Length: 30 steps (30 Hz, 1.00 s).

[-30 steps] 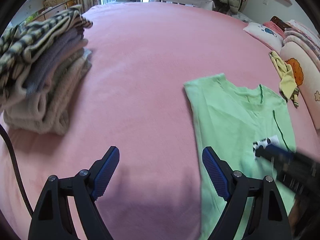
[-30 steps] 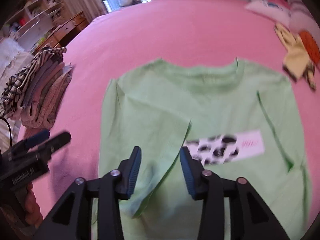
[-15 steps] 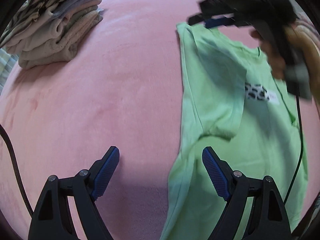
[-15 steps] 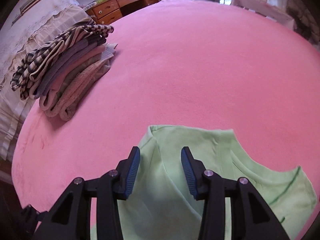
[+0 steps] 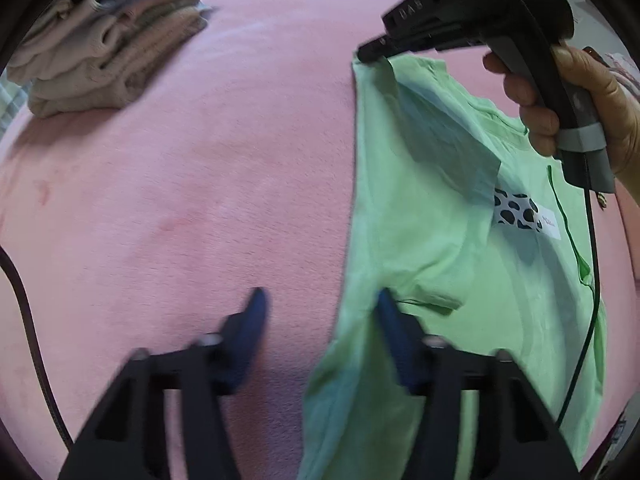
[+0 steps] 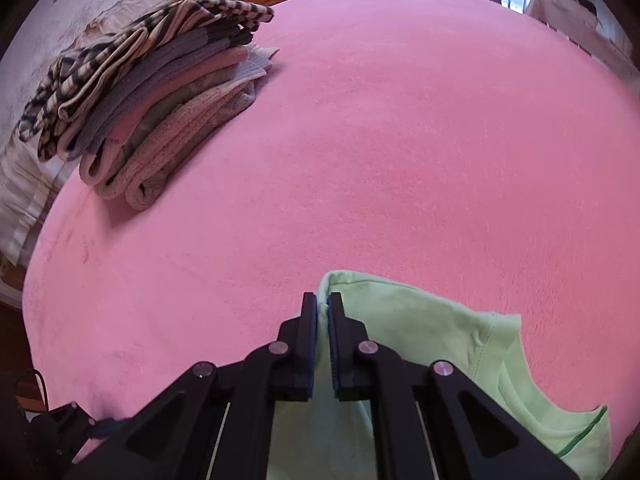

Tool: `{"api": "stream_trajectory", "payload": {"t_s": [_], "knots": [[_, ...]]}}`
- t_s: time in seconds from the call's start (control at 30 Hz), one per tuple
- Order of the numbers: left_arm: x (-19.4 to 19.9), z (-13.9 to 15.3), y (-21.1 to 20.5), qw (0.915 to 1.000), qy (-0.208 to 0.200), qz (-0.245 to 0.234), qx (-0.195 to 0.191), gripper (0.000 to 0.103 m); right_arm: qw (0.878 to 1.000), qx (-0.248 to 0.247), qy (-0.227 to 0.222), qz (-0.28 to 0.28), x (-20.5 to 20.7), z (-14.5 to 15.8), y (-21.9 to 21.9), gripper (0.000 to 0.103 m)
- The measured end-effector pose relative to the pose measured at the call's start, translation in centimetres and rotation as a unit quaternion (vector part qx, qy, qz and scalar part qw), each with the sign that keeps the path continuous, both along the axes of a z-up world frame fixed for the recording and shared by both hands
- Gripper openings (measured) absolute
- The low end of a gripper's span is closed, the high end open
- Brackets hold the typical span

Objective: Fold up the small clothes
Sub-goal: 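Fold the held side with the right tool over toward the shirt's middle, then open the right tool and raise both tools above the folded shirt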

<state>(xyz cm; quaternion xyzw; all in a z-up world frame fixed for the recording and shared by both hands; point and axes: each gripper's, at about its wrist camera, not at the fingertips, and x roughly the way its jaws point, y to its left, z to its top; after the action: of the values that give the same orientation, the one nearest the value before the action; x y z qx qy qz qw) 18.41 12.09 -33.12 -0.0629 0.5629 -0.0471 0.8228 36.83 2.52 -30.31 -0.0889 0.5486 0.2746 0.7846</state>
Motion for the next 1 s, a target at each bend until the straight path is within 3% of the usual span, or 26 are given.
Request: {"api": "stream_trajectory", "payload": {"t_s": [0.07, 0.17, 0.3, 0.4, 0.53, 0.73, 0.87, 1.0], "knots": [[-0.2, -0.1, 0.0, 1.0000, -0.001, 0.006, 0.002, 0.037, 1.000, 0.001, -0.010, 0.004, -0.2, 0.2, 0.5, 0.005], [-0.6, -0.2, 0.6, 0.9997, -0.003, 0.023, 0.003, 0.037, 1.000, -0.001, -0.018, 0.003, 0.0, 0.0, 1.3, 0.005], [-0.8, -0.6, 1.5, 0.9993, 0.016, 0.033, -0.012, 0.038, 0.999, -0.049, -0.017, -0.004, 0.0, -0.7, 2.0, 0.007], [-1.0, -0.1, 2.5, 0.9979, 0.032, 0.049, -0.026, 0.038, 0.997, -0.044, -0.053, -0.030, -1.0, 1.5, 0.5, 0.016], [-1.5, 1.9, 3.8, 0.9963, 0.019, 0.075, -0.037, 0.039, 0.996, -0.025, -0.072, -0.054, -4.1, 4.0, -2.3, 0.017], [1.2, 4.3, 2.7, 0.9961, -0.027, 0.057, -0.061, 0.040, 0.998, 0.000, -0.020, -0.054, -9.2, 2.5, -3.1, 0.017], [2.7, 2.9, 0.5, 0.9969, -0.019, 0.029, -0.070, 0.040, 0.998, 0.003, 0.031, -0.062, -12.1, -0.7, -3.2, 0.017], [2.9, 0.1, -1.6, 0.9998, 0.008, 0.001, -0.017, 0.040, 0.997, -0.019, 0.033, -0.071, -14.3, -2.2, -4.3, 0.017]]}}
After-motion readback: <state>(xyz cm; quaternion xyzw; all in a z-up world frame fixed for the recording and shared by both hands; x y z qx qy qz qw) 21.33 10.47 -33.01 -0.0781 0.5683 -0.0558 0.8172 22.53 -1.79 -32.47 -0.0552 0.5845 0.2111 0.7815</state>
